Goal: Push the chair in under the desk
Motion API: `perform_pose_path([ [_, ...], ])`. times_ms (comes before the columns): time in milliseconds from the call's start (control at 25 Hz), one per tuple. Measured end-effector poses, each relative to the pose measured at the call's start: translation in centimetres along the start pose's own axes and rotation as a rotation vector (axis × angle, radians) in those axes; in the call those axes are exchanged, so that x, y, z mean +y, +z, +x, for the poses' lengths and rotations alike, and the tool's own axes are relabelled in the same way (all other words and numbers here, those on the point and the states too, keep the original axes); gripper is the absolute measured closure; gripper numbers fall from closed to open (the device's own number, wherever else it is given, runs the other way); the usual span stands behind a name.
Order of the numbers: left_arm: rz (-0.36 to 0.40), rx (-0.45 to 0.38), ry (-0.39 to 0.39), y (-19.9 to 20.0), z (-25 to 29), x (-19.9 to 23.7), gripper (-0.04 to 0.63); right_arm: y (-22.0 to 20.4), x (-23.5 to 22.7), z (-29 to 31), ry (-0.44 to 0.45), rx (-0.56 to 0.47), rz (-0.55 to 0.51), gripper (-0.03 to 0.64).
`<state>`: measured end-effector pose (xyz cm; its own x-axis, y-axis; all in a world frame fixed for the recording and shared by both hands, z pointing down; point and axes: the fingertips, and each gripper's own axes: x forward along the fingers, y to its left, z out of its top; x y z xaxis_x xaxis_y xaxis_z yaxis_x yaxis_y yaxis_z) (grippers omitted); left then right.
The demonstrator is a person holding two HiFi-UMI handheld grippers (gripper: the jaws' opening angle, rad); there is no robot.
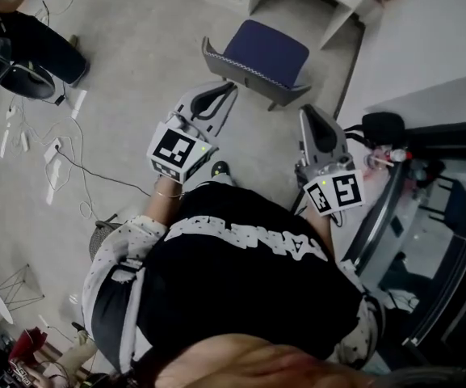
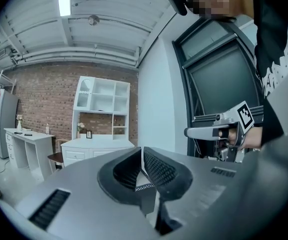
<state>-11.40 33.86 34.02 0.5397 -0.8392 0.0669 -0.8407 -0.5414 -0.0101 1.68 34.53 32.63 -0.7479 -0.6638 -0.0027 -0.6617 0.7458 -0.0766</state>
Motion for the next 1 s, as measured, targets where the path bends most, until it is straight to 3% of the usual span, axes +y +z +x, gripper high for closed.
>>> perform_pose_path([
  [80,-0.008,0.012,-0.007,-0.5,0.1,1.2,0.561,-0.4,0.1,1.0,-0.011,0.015,0.001,0.573],
  [160,-0.012,0.028,-0.006,-1.0,0.0,2.6,0.561,-0.7,0.3,2.0,-0.019,0.031,0.003,0.524],
  [440,-0.010,0.075,-0.019,-3.0,0.2,6.4,0.560,-2.2,0.2,4.4,-0.071,0.082,-0.003,0.518],
  [680,-0.018,0.121,-0.042,-4.9,1.4,7.2,0.527,-3.7,-1.0,4.4,-0.106,0.135,0.009,0.512],
  [1000,0.025,0.237,-0.042,-7.9,4.1,7.5,0.479,-6.1,-3.8,5.6,-0.075,0.204,0.022,0.490],
])
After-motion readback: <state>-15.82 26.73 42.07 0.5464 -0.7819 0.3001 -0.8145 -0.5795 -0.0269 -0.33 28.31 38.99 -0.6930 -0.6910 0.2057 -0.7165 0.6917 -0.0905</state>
